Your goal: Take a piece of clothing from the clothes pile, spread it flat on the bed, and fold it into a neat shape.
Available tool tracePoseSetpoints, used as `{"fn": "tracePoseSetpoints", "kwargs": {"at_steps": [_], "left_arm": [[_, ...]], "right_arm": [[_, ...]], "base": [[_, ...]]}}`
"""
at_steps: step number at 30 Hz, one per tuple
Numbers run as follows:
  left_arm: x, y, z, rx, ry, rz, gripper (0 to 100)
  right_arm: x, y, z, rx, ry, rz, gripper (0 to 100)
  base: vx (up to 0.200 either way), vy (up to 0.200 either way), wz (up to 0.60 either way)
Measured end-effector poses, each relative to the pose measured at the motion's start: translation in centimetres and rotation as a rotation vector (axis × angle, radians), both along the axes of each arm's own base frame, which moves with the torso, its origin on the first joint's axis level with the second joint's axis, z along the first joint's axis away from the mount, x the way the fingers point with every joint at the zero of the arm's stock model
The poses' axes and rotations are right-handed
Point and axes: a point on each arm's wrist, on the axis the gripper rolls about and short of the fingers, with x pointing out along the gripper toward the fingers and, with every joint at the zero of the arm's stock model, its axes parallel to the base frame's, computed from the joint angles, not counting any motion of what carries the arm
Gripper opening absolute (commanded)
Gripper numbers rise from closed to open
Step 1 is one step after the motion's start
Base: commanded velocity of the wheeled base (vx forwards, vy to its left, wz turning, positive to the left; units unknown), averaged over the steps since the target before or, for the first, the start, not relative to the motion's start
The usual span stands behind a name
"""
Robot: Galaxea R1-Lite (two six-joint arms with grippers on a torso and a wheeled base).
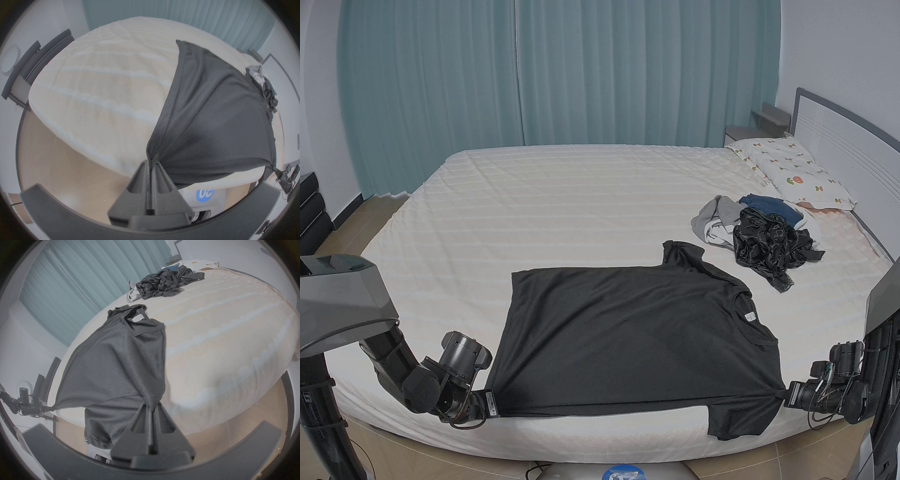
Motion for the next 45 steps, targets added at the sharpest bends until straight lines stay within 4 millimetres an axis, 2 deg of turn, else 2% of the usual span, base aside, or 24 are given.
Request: {"fn": "tracePoseSetpoints", "kwargs": {"at_steps": [7,16,17,26,32,38,45], "left_arm": [[-0.8,-0.1,0.7,0.01,0.035,-0.021,0],[-1.2,-0.5,0.8,0.006,0.072,-0.048,0],[-1.1,-0.6,0.8,-0.002,0.069,-0.049,100],[-0.2,-0.9,1.2,-0.039,0.045,-0.028,100],[0.5,-1.1,2.6,-0.137,0.003,-0.009,100],[0.7,-1.4,3.5,-0.205,-0.018,0.004,100],[0.9,-2.1,4.0,-0.236,-0.037,0.025,100]], "right_arm": [[-0.4,-0.5,0.8,-0.032,0.005,0.008,0],[-0.7,-0.8,0.7,-0.086,0.024,0.024,0],[-0.7,-0.7,0.7,-0.087,0.023,0.026,100],[0.1,-0.9,1.0,-0.079,-0.06,0.002,100],[0.8,-1.0,2.5,0.004,-0.166,-0.097,100],[1.0,-0.9,3.9,0.032,-0.227,-0.12,100],[1.2,-0.5,4.0,0.046,-0.233,-0.109,100]], "base": [[0.0,0.0,0.0],[0.0,0.0,0.0],[0.0,0.0,0.0],[0.0,0.0,0.0],[0.0,0.0,0.0],[0.0,0.0,0.0],[0.0,-0.2,0.0]]}}
